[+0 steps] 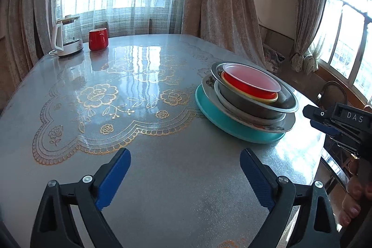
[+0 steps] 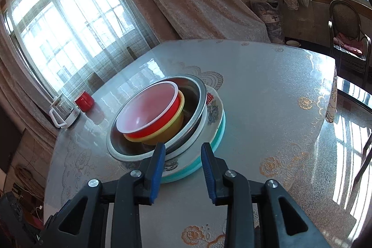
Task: Organize plates and bowls
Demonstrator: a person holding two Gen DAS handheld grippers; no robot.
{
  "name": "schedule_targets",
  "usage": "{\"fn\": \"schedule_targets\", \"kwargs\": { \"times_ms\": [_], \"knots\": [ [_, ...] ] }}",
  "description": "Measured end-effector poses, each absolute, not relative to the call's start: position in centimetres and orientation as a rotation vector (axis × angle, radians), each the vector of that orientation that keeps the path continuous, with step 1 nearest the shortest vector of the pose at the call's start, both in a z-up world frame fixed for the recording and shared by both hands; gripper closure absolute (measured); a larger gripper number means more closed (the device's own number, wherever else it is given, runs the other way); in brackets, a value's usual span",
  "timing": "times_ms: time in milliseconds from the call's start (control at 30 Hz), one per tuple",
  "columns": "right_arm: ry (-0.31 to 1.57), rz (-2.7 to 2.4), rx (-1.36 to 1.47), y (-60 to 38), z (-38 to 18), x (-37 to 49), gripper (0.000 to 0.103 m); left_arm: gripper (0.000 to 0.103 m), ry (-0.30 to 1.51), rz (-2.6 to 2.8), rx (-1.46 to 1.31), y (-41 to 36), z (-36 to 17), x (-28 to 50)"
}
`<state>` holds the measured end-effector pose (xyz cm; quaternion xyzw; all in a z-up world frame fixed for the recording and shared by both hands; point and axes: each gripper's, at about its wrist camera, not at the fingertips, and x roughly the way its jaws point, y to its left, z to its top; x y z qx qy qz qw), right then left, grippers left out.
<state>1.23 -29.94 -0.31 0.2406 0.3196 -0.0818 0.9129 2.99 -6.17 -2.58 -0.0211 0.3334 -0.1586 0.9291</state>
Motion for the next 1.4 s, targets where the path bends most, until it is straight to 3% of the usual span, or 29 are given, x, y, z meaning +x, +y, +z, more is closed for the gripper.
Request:
{"fn": "schedule_targets", "kwargs": {
  "times_ms": [467, 533, 567, 1400],
  "knots": [
    [0.627, -0.185, 0.326, -26.5, -0.8, -2.3, 0.055, 0.0, 0.721, -0.248, -0.047, -4.6, -2.5, 1.6],
    [0.626, -0.19, 0.314, -26.1, -1.1, -3.0, 0.036, 0.0, 0.716, -0.246, -0.043, -4.5, -2.4, 1.1],
    [0.625, -0.189, 0.312, -25.9, -1.2, -3.3, 0.033, 0.0, 0.711, -0.239, -0.037, -4.5, -2.3, 0.8],
    [0.646, -0.203, 0.213, -21.7, -2.3, -7.1, 0.032, 0.0, 0.756, -0.165, 0.022, -3.0, -2.7, -2.5]
  ]
}}
